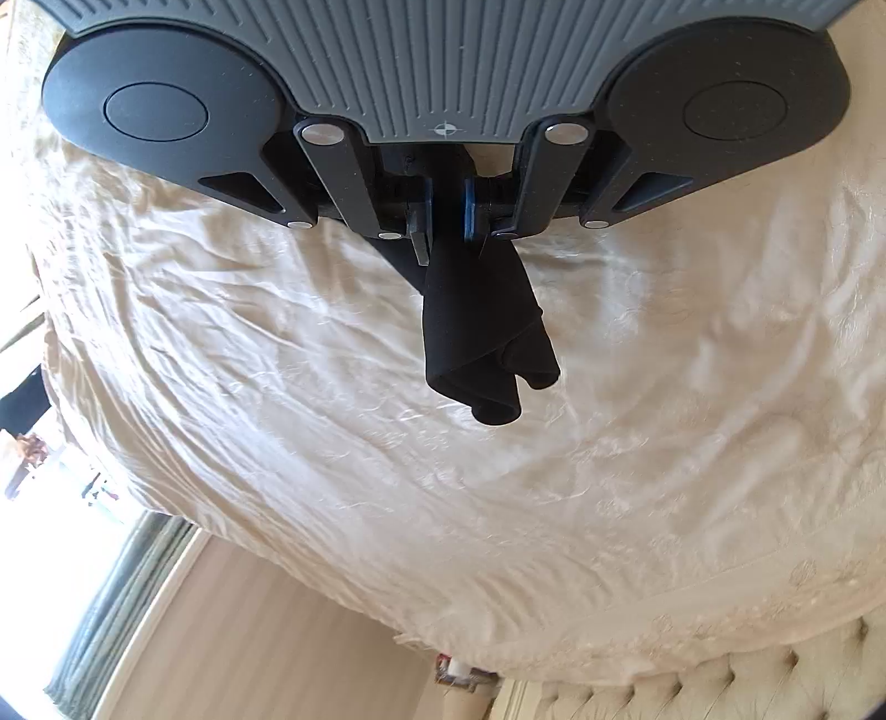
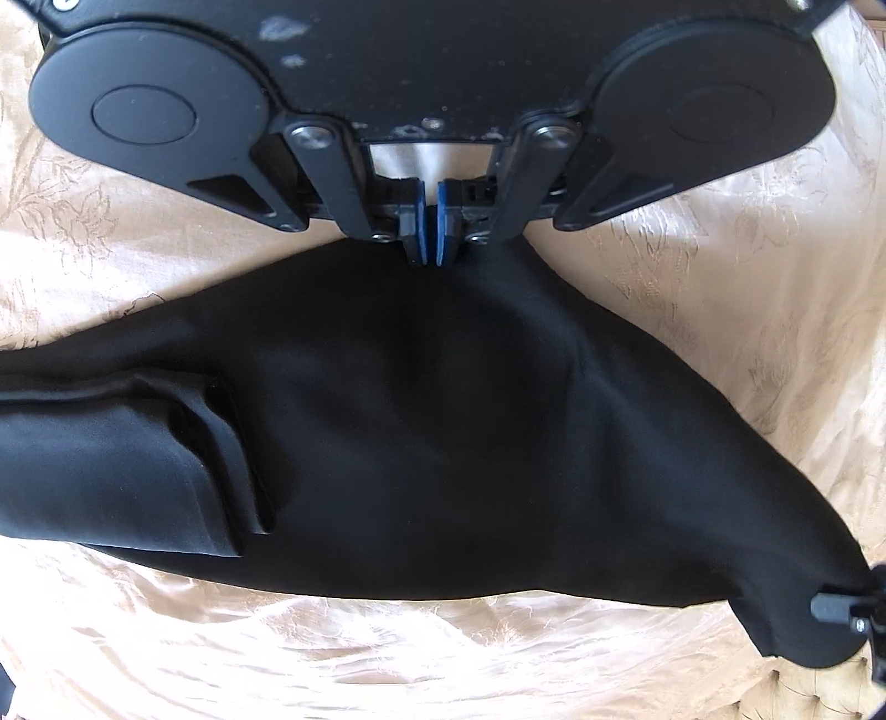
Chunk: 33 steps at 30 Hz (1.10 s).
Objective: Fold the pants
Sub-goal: 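Lift and fold the waist end over the cuff fold with the left gripper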
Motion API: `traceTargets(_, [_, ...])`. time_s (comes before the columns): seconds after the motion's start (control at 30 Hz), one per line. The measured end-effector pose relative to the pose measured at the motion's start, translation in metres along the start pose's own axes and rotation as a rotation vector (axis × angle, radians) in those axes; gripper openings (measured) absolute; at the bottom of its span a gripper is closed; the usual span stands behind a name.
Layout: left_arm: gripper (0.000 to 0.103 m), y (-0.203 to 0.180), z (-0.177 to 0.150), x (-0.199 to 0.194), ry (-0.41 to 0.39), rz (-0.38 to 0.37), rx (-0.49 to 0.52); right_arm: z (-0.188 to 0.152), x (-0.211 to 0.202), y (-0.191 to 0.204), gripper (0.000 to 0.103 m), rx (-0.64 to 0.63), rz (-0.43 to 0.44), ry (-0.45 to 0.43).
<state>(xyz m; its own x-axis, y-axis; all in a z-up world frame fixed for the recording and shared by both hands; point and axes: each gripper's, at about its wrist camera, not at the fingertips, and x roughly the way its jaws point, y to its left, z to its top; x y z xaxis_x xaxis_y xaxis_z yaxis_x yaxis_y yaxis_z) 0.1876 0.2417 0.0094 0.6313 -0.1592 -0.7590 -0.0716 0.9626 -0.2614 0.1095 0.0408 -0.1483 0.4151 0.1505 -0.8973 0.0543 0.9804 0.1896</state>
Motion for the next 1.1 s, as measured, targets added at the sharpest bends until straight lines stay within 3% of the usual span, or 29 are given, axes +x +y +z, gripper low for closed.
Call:
traceTargets(0.13, [0.009, -0.069, -0.010, -0.025, -0.078, -0.024, 0.143, 0.005, -0.018, -0.032, 0.006, 0.064, 0.118, 0.001])
traceTargets(0.33, [0.009, -0.180, -0.044, -0.019, -0.089, -0.106, 0.309, -0.006, -0.076, -0.109, 0.012, 0.192, 0.140, -0.079])
traceTargets(0.43, [0.009, -0.225, -0.070, 0.007, -0.025, -0.169, 0.330, -0.025, -0.101, -0.157, 0.012, 0.245, 0.102, -0.083])
traceTargets(0.53, [0.009, -0.271, -0.104, 0.050, 0.057, -0.171, 0.359, -0.044, -0.122, -0.201, 0.012, 0.291, 0.055, -0.080])
traceTargets(0.67, [0.012, -0.320, -0.147, 0.112, 0.255, -0.161, 0.422, -0.072, -0.139, -0.254, 0.012, 0.365, 0.009, -0.054])
traceTargets(0.73, [0.013, -0.337, -0.166, 0.124, 0.318, -0.164, 0.477, -0.083, -0.145, -0.273, 0.012, 0.391, -0.001, -0.044])
traceTargets(0.8, [0.015, -0.350, -0.180, 0.120, 0.300, -0.148, 0.555, -0.089, -0.149, -0.286, 0.013, 0.411, -0.005, -0.045])
traceTargets(0.87, [0.023, -0.364, -0.186, 0.107, 0.268, -0.139, 0.625, -0.090, -0.157, -0.297, 0.016, 0.425, -0.006, -0.059])
traceTargets(0.97, [0.026, -0.370, -0.182, 0.095, 0.258, -0.154, 0.642, -0.076, -0.161, -0.313, 0.021, 0.430, -0.009, -0.095])
traceTargets(1.1, [0.029, -0.374, -0.172, 0.080, 0.259, -0.244, 0.628, -0.049, -0.167, -0.331, 0.025, 0.401, -0.035, -0.153])
